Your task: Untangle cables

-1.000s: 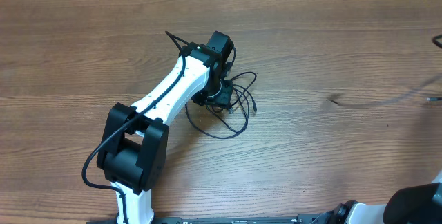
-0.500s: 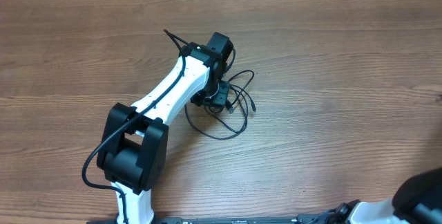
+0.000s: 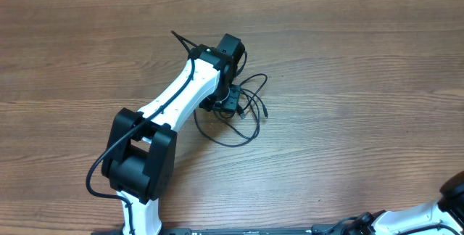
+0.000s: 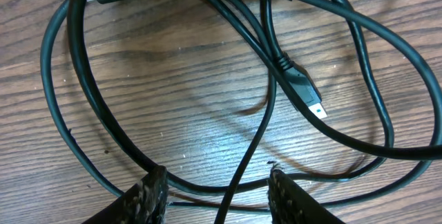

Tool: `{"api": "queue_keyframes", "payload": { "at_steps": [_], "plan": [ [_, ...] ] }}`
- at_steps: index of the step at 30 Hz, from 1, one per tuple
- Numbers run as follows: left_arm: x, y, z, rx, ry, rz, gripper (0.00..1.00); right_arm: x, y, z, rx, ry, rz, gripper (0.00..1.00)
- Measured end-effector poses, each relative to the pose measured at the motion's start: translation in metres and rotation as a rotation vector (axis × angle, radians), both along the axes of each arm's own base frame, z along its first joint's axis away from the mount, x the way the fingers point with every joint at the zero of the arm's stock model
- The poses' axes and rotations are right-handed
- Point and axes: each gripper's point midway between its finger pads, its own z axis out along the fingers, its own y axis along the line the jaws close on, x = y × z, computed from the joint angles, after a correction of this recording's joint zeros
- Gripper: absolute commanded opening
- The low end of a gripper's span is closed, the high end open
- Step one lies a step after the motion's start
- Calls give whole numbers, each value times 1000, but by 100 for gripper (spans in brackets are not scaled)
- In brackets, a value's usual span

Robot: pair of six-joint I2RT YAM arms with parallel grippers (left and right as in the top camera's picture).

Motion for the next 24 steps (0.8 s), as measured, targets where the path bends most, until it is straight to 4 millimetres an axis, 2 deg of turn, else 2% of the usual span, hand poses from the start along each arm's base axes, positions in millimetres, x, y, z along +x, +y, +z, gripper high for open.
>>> {"api": "queue_keyframes", "payload": {
  "at_steps": [3, 4, 6, 7, 8, 12, 14, 17, 19, 22, 23, 24],
  "plan": [
    [0, 0, 0, -1, -1, 10, 52, -11, -5, -9, 52, -22, 27, 4],
    [0, 0, 0, -1, -1, 11, 55, -13, -4, -12, 71, -26, 36, 13],
    [0, 0, 0, -1, -1, 14, 59, -15, -2, -20, 117, -51, 44, 49],
    [1, 0, 0, -2, -2, 17, 63, -17, -1, -24, 140, -57, 39, 94],
    [1, -1, 0, -2, -4, 17, 65, -18, 0, -31, 168, -65, 36, 100],
    [3, -1, 0, -6, -11, 21, 75, -23, 4, -71, 290, -48, 10, 100],
    [3, -1, 0, -6, -11, 20, 78, -23, 7, -85, 337, -61, -9, 100],
    [4, -2, 0, -8, -16, 20, 78, -26, 16, -99, 420, -115, -77, 100],
    [6, -3, 0, -13, -22, 20, 77, -30, 29, -110, 511, -152, -132, 100],
    [8, -4, 1, -17, -30, 27, 60, -31, 52, -125, 651, -196, -174, 100],
    [8, -4, 1, -18, -31, 29, 50, -28, 60, -128, 693, -211, -168, 100],
    [8, -4, 1, -20, -31, 40, 31, -22, 69, -131, 736, -231, -158, 100]
  ]
}}
